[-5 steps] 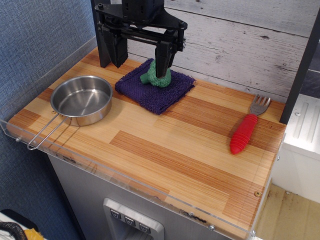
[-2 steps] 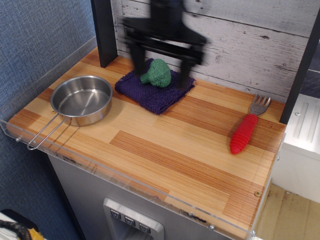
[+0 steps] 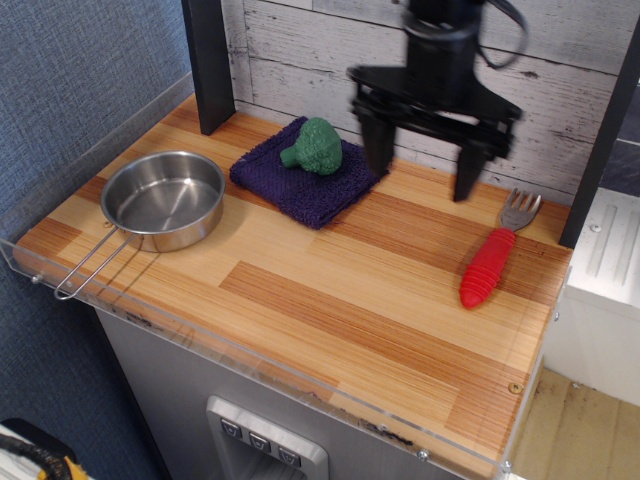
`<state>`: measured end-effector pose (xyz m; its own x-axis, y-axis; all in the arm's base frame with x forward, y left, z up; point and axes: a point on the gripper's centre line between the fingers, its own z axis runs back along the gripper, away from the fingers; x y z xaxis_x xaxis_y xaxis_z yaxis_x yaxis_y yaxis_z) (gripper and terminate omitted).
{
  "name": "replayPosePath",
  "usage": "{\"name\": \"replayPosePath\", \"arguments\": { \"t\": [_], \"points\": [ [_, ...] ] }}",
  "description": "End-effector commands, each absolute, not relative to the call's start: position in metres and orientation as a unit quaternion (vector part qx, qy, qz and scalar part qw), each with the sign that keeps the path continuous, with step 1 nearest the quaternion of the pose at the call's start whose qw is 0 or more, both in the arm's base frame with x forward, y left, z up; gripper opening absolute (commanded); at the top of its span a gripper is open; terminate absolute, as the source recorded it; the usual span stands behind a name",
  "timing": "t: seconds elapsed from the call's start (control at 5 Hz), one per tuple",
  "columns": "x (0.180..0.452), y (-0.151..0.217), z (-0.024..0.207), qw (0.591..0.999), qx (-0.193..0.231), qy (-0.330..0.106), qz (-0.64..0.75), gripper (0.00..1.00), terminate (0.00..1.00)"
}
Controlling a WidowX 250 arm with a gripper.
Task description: Put the fork on the right side of the pan
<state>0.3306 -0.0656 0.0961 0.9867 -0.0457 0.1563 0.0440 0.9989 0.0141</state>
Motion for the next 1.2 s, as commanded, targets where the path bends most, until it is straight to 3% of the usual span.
{"name": "replayPosePath", "arguments": {
  "t": [0.0, 0.4, 0.8, 1.0],
  "points": [
    [0.346, -0.073, 0.069, 0.997, 0.001, -0.079, -0.012, 1.0, 0.0],
    [0.351, -0.097, 0.036, 0.999, -0.009, -0.041, -0.013, 1.0, 0.0],
    [0.354, -0.123, 0.031, 0.999, -0.011, -0.04, -0.022, 1.0, 0.0],
    [0.351, -0.125, 0.02, 1.0, 0.003, -0.023, -0.019, 0.0, 0.0]
  ]
}}
